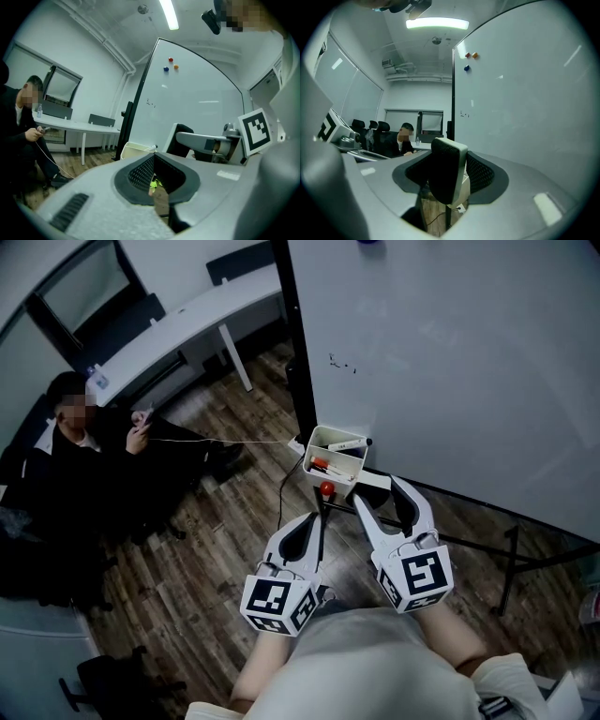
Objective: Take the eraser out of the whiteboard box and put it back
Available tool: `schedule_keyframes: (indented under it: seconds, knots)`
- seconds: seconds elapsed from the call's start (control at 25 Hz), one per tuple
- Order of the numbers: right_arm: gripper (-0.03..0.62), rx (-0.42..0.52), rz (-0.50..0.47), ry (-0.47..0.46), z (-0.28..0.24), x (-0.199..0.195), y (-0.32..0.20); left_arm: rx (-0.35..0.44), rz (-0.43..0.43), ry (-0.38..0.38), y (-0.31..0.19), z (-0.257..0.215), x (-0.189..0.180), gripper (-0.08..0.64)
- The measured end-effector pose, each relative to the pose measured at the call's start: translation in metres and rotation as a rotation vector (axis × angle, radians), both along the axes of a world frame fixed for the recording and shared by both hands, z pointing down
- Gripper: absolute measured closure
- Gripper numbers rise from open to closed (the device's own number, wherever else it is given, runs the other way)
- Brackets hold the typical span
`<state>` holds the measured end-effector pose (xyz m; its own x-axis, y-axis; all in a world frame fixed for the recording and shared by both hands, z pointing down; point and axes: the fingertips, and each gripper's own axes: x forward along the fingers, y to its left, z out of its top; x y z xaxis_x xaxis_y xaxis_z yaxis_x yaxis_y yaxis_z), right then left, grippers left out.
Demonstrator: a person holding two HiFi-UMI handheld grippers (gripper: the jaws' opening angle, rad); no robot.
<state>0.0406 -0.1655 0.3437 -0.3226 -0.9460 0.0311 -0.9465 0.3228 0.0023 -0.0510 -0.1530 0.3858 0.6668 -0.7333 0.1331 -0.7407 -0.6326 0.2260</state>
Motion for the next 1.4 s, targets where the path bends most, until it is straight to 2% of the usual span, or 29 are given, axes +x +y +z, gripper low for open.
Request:
schedule_keyframes:
  seconds: [0.72,1.0,1.4]
  knots:
    - [0.365,-0.004,-0.097,-0.016,0.002,0.011,0.05,0.013,-0.07,0.007,0.046,-0.002,0.019,0.557]
    - [0.365,0.003,-0.114,-0.021,0.0,0.009,0.058,0.035,-0.077,0.01,0.054,-0.008,0.018,0.557]
    - [0.365,0.0,-0.114,-0.013,0.0,0.006,0.061,0.023,-0.059,0.002,0.054,-0.005,0.018,0.557]
